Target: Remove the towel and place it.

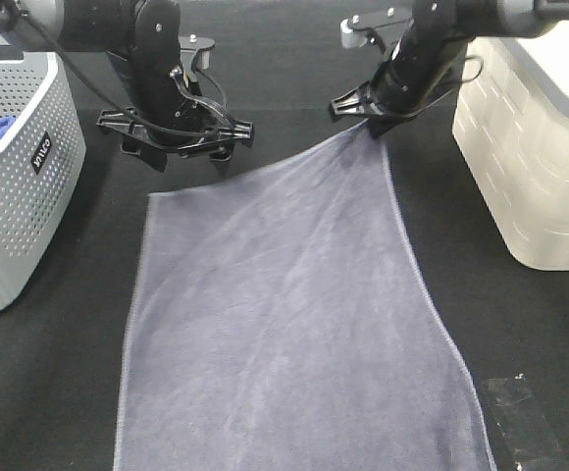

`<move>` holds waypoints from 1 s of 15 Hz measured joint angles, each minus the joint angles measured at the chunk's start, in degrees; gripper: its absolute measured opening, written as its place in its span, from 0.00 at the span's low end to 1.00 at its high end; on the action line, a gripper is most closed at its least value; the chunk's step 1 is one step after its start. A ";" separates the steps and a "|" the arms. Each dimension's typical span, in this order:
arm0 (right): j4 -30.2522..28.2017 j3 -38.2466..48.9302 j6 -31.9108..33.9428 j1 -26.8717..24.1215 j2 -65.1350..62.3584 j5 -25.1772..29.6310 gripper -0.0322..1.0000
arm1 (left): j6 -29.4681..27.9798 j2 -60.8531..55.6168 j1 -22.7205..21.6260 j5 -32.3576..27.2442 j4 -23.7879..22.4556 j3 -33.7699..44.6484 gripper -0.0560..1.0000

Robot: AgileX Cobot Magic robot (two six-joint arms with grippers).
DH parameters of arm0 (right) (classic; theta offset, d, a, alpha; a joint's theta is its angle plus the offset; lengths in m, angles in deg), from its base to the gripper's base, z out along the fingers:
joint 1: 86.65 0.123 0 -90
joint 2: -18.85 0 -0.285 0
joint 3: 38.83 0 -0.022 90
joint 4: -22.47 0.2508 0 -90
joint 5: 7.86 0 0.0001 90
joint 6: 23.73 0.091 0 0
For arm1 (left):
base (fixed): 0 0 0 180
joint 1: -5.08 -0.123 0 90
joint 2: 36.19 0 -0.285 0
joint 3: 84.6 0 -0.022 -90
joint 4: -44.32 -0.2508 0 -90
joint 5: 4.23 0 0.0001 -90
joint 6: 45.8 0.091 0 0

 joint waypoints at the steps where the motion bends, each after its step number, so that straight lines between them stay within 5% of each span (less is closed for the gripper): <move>1: -3.72 0.00 2.29 0.00 -0.23 0.52 0.03 | -1.32 0.00 0.00 1.32 -0.40 0.00 0.75; 7: -5.90 0.00 4.76 0.06 -0.23 0.92 0.03 | -5.27 1.95 -3.38 0.74 0.46 -0.06 0.75; 15: -5.79 0.00 4.81 0.06 -0.23 0.97 0.03 | -2.86 3.50 -5.39 0.23 3.95 -0.06 0.75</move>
